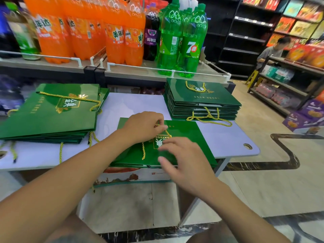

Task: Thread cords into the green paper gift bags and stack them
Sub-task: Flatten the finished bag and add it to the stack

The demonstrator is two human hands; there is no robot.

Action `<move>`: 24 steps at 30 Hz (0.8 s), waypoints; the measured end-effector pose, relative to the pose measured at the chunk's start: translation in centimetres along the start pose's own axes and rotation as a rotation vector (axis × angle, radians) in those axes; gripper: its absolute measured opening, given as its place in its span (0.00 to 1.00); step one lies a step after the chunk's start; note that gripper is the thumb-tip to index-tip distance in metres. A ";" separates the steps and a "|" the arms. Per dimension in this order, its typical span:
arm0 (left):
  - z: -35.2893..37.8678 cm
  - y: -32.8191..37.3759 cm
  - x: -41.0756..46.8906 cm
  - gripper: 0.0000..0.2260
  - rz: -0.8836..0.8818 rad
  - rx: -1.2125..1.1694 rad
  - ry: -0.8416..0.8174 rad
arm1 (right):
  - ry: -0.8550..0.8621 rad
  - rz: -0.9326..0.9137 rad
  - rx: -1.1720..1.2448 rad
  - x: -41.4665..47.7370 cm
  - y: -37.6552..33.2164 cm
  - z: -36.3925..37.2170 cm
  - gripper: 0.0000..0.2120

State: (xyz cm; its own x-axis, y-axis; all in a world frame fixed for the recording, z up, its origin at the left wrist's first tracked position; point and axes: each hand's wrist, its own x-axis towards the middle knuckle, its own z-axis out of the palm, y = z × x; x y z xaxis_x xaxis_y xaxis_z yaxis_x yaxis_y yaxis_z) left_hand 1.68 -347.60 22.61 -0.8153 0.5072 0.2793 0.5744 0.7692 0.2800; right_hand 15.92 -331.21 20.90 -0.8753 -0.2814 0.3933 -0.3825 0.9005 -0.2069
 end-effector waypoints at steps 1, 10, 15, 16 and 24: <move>-0.4 -0.2 -0.5 0.10 -0.020 -0.014 0.028 | 0.031 0.032 0.052 0.7 0.6 -0.4 0.21; 1.2 -2.4 -5.6 0.33 -0.293 0.148 -0.275 | -0.285 0.297 -0.109 2.9 5.7 1.3 0.44; 2.3 -2.5 -6.3 0.33 -0.294 0.188 -0.262 | -0.354 0.293 -0.189 2.9 6.0 2.0 0.45; 2.4 -2.5 -6.4 0.33 -0.291 0.199 -0.254 | -0.363 0.293 -0.200 2.9 6.1 2.2 0.46; 3.0 -2.8 -6.5 0.35 -0.273 0.234 -0.231 | -0.392 0.301 -0.238 3.2 6.1 2.6 0.49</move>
State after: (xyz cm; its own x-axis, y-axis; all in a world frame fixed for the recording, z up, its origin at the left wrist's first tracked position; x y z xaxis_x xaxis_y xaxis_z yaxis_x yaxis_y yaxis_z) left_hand 5.18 -351.86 17.26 -0.9454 0.3259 0.0036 0.3248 0.9413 0.0918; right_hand 10.00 -327.45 18.62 -0.9978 -0.0609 -0.0250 -0.0601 0.9977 -0.0324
